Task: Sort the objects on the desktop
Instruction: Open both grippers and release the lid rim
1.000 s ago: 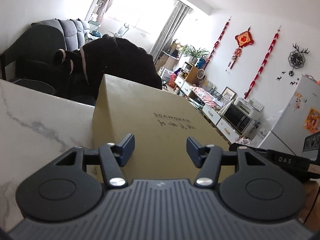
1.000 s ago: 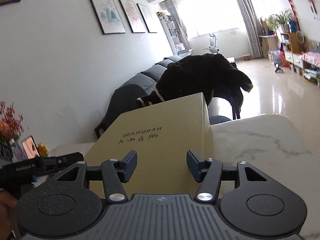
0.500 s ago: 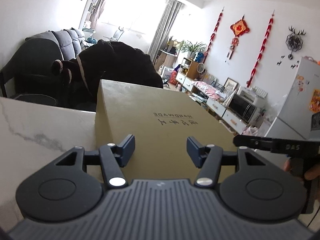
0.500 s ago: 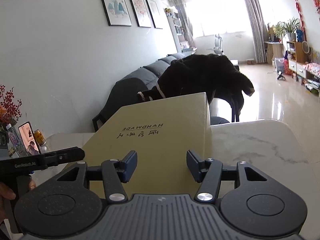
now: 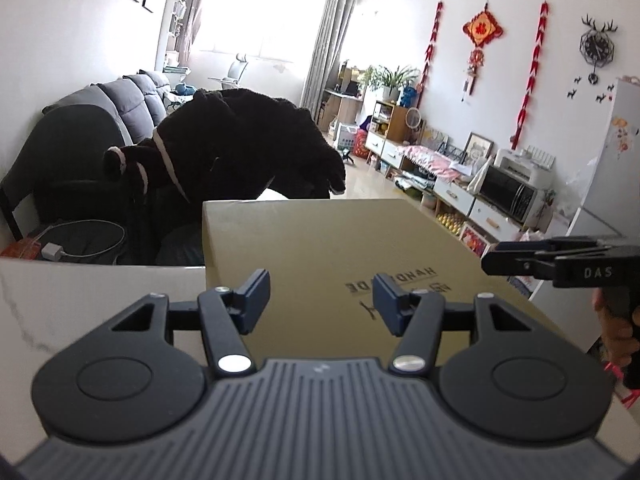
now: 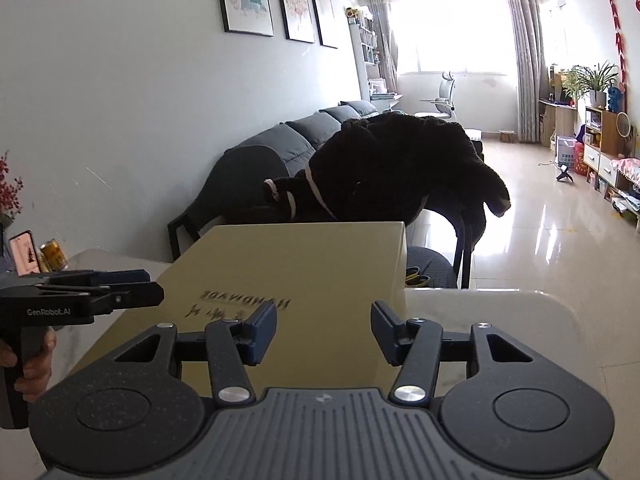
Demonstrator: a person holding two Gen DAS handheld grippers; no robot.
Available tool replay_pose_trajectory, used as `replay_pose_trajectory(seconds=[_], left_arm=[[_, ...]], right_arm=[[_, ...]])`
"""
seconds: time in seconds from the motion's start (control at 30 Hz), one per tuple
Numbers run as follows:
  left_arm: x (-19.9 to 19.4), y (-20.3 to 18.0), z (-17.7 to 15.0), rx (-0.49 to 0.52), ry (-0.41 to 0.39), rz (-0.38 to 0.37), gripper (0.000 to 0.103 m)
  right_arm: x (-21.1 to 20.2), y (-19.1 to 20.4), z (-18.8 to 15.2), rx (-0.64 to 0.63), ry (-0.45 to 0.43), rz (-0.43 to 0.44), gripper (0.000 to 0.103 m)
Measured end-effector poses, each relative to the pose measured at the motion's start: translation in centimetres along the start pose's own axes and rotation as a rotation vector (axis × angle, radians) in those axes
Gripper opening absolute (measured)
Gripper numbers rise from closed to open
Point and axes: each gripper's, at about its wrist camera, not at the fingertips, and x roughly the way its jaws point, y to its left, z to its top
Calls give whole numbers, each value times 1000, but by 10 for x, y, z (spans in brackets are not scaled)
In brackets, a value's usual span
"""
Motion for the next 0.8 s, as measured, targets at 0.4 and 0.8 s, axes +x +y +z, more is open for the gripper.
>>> replay_pose_trajectory(seconds=[0.4,0.8], left_arm=[[8,-1,-2,38,19,18,56],[4,-17,13,60,41,70,60]], right_arm=[[37,-6,4,-32,17,5,58],[36,1,4,-85,26,-17,59]])
